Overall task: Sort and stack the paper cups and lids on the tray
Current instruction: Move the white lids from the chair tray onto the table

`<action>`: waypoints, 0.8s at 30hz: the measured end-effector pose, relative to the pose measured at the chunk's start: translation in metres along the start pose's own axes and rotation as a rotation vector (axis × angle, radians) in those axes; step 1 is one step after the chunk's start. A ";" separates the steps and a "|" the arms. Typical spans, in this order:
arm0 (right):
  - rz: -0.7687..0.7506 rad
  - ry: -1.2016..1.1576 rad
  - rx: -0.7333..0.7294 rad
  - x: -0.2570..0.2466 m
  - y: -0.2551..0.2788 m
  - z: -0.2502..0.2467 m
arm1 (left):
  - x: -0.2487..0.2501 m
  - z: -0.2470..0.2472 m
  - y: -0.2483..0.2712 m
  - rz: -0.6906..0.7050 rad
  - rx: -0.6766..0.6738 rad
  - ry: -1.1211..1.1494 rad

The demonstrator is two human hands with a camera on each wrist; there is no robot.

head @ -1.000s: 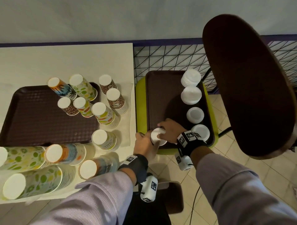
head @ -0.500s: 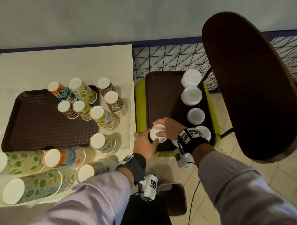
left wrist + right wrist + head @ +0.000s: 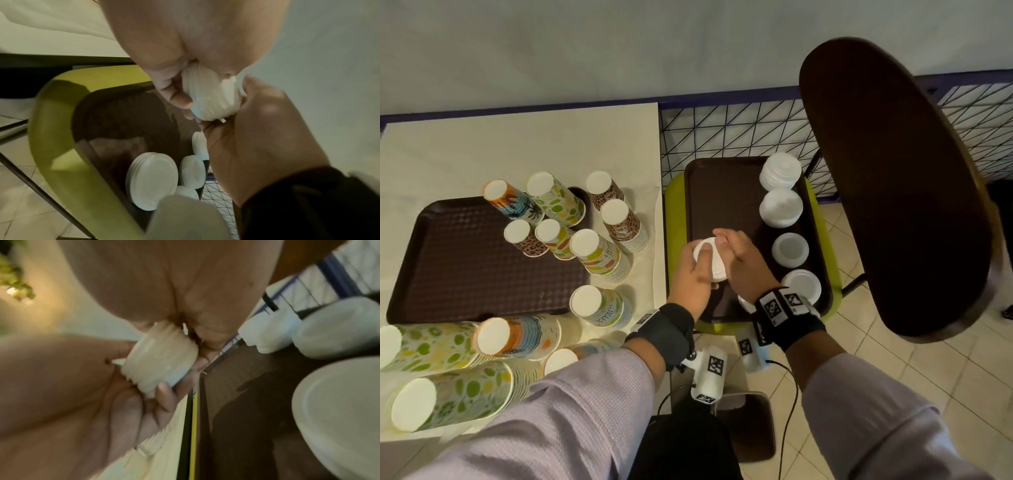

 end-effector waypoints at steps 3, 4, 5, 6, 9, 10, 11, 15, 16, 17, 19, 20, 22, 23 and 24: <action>-0.171 0.187 0.095 0.001 0.006 0.003 | 0.003 0.003 0.003 -0.027 -0.003 0.050; -0.168 0.197 0.106 0.003 0.006 0.004 | 0.003 0.003 0.005 -0.049 -0.001 0.078; -0.151 0.181 0.118 0.006 0.007 0.006 | 0.003 0.003 0.006 -0.073 -0.004 0.100; -0.127 0.147 0.133 0.007 0.009 0.007 | 0.003 0.004 0.007 -0.102 -0.003 0.123; -0.094 0.085 0.159 0.009 0.015 0.010 | 0.003 0.003 0.008 -0.123 0.021 0.069; -0.085 0.085 0.147 0.009 0.017 0.012 | 0.004 0.002 0.009 -0.115 0.039 0.023; -0.107 0.114 0.123 0.008 0.019 0.013 | 0.001 0.000 0.008 -0.109 0.057 -0.024; -0.120 0.206 0.024 0.000 0.025 -0.005 | -0.007 -0.011 0.006 -0.125 0.120 -0.136; -0.097 0.269 0.006 0.003 0.022 -0.016 | -0.008 -0.014 0.007 -0.133 0.123 -0.142; -0.069 0.384 0.023 0.008 0.019 -0.026 | -0.009 -0.017 0.008 -0.135 0.124 -0.142; -0.022 0.685 -0.062 0.025 0.017 -0.043 | -0.010 -0.022 0.009 -0.141 0.124 -0.153; -0.015 0.828 -0.128 0.033 0.016 -0.046 | -0.011 -0.023 0.010 -0.149 0.122 -0.159; -0.051 1.026 -0.256 0.041 0.017 -0.044 | -0.014 -0.025 0.011 -0.160 0.113 -0.172; -0.080 1.098 -0.301 0.041 0.018 -0.040 | -0.016 -0.025 0.011 -0.164 0.106 -0.181; -0.108 1.166 -0.337 0.044 0.017 -0.035 | -0.018 -0.024 0.012 -0.166 0.100 -0.189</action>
Point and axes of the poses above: each hand's wrist, its own y-axis away from the middle knuckle, its own z-axis out of the palm, x = y × z, the point moved 2 cm from there along -y, towards the middle knuckle, and after that the axes turned 7 degrees about x, right-handed, at the moved point
